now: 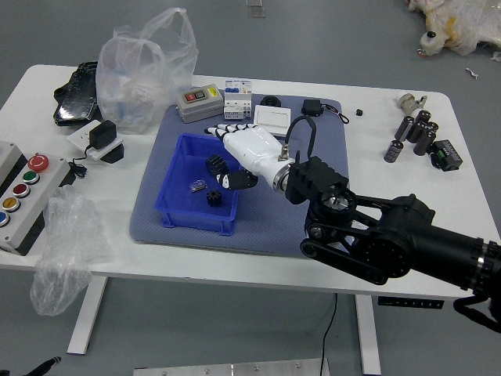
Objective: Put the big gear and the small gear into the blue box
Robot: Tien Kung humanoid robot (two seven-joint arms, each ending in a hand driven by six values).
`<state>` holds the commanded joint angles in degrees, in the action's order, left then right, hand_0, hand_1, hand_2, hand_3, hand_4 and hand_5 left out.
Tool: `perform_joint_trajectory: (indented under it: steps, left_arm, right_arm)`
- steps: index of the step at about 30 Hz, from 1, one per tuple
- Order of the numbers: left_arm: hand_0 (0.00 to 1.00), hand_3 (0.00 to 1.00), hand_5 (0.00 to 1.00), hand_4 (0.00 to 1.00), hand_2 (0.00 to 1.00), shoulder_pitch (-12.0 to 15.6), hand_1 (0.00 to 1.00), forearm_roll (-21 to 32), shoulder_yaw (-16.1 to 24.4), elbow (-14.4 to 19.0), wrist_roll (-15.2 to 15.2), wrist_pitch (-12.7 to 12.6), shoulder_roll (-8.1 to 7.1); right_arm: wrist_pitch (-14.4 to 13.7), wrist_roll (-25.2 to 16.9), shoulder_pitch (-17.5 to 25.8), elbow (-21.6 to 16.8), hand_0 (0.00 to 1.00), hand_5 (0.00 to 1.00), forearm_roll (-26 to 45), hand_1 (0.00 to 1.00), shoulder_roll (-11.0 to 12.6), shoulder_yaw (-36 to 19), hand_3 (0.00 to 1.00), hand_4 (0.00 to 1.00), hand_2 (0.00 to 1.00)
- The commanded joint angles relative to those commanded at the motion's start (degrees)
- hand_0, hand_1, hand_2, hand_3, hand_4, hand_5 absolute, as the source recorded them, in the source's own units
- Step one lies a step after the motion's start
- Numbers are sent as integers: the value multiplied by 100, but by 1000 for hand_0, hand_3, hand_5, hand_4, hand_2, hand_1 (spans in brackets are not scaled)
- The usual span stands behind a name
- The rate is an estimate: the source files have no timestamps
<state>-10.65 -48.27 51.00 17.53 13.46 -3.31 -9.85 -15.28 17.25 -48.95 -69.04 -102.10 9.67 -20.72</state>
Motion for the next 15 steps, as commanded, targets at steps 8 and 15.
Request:
perform_joint_trajectory:
  steps: [8, 15]
  left_arm:
    - [651, 726, 721, 753, 586, 19, 595, 8, -12, -7, -12, 0, -8]
    - [651, 726, 721, 755, 586, 78, 595, 100, -68, -16, -50, -16, 3]
  right_arm:
    - [-1039, -1315, 792, -567, 763, 374, 1645, 795, 540, -1146, 785, 680, 803]
    - [-712, -2822, 1629, -370, 788, 478, 3199, 761, 638, -2181, 780, 747, 775]
